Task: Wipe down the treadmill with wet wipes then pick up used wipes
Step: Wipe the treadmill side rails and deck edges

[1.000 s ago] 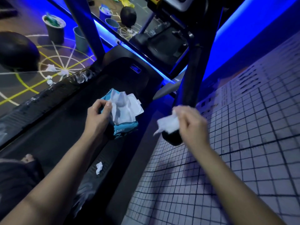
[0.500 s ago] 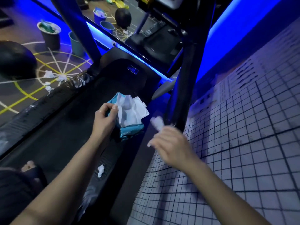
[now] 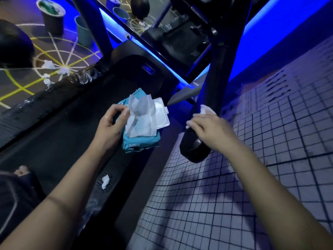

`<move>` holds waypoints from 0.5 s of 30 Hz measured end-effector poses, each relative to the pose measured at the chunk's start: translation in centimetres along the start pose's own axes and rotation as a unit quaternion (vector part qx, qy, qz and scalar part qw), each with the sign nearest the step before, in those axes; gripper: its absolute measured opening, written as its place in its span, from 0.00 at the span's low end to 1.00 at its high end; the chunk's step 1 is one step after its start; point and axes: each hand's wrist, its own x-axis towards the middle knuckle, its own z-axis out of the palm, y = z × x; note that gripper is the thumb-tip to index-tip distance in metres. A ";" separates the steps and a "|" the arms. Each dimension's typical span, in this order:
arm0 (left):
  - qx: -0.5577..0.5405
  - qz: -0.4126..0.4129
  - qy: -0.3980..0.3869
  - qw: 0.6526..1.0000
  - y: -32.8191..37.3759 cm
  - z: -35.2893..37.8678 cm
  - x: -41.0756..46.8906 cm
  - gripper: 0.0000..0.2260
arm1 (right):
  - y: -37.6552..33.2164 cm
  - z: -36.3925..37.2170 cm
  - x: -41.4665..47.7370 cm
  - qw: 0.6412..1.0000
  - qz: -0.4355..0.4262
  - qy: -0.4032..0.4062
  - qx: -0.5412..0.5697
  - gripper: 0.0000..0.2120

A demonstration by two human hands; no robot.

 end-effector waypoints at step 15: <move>-0.009 -0.042 0.032 0.999 -6.3 -4.2 3.1 0.06 | -7.9 3.5 0.6 0.993 0.014 -0.111 -0.025 0.12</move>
